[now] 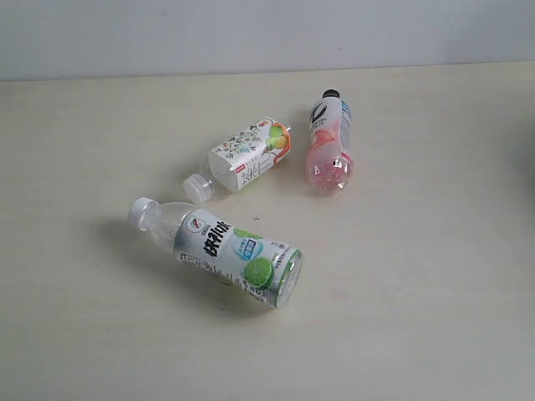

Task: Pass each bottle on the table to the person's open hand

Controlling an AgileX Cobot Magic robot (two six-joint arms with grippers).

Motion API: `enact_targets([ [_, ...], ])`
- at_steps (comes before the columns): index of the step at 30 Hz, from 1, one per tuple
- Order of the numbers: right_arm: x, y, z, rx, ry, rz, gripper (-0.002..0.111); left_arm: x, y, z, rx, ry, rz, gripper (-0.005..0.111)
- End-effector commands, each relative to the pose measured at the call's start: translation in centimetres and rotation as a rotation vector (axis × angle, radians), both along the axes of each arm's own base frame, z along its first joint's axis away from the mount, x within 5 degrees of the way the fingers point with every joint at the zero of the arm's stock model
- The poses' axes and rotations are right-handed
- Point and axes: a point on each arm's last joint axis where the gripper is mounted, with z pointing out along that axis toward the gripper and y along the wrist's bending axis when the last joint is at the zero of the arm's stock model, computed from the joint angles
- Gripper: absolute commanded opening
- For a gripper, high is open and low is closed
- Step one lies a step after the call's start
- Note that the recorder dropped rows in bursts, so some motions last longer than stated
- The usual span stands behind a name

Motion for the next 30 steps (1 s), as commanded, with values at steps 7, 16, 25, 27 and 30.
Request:
enact_targets([
  [7, 0.0, 0.0, -0.7, -0.027, 0.060, 0.002, 0.000, 0.0, 0.0, 0.0, -0.004, -0.006, 0.002, 0.001],
  [16, 0.1, 0.0, -1.1, -0.042, 0.097, 0.002, 0.000, 0.0, 0.0, 0.0, -0.004, -0.006, 0.002, 0.001],
  [25, 0.1, 0.0, -1.5, -0.065, 0.135, -0.001, 0.000, 0.0, 0.0, 0.0, -0.004, -0.006, 0.002, 0.001],
  [27, 0.1, -0.1, -1.5, -0.082, 0.133, -0.010, 0.000, 0.0, 0.0, 0.0, -0.004, -0.006, 0.002, 0.001],
  [30, 0.2, -0.2, -1.7, -0.124, 0.131, -0.031, 0.000, 0.0, 0.0, 0.0, -0.004, -0.006, 0.002, 0.001],
])
